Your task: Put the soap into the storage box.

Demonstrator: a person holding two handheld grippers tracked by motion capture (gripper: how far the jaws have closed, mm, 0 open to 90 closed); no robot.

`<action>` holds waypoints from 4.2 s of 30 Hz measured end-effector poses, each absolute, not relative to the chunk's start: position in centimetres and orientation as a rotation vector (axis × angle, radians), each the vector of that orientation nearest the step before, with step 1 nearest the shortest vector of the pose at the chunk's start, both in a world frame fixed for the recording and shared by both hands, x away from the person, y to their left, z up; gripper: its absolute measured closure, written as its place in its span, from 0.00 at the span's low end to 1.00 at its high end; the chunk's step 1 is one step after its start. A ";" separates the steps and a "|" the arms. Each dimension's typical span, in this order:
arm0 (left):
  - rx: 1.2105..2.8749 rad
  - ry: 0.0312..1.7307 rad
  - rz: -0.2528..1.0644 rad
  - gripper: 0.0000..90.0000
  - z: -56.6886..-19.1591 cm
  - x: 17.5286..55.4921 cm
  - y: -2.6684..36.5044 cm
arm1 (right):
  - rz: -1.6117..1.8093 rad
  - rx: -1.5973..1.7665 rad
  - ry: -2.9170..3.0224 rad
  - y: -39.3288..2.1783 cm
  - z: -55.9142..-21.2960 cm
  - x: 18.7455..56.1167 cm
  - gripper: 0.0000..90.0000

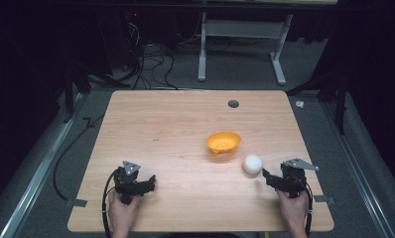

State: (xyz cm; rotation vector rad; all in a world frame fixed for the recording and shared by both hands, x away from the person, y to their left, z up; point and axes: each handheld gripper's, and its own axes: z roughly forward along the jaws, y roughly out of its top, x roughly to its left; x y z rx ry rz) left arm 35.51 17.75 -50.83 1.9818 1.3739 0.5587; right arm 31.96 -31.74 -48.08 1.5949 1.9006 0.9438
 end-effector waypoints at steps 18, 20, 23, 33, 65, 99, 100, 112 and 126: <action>1.981 1.374 0.560 0.11 -50.8 35.5 17.7 | 0.950 1.545 1.961 -30.2 -48.1 31.1 0.26; 1.982 1.374 0.558 0.11 -50.8 35.5 17.8 | 0.947 1.530 1.970 -30.0 -48.1 31.2 0.25; 1.981 1.374 0.560 0.11 -50.8 35.5 17.7 | 0.947 1.534 1.977 -29.8 -48.2 31.3 0.24; 1.981 1.374 0.559 0.11 -50.8 35.5 17.7 | 0.933 1.516 2.009 -29.0 -48.3 32.0 0.21; 1.980 1.374 0.560 0.11 -50.8 35.5 17.7 | 0.848 1.494 2.101 -26.7 -49.0 35.7 0.18; 1.981 1.374 0.560 0.11 -50.8 35.5 17.8 | 0.843 1.539 2.087 -26.7 -49.6 36.2 0.26; 1.982 1.374 0.559 0.11 -50.8 35.5 17.8 | 0.848 1.536 2.087 -26.7 -49.5 36.2 0.26; 1.982 1.374 0.558 0.11 -50.8 35.5 17.8 | 0.860 1.505 2.077 -26.4 -48.5 35.8 0.26; 1.982 1.374 0.558 0.11 -50.8 35.5 17.8 | 0.941 1.494 2.079 -26.2 -47.0 35.8 0.26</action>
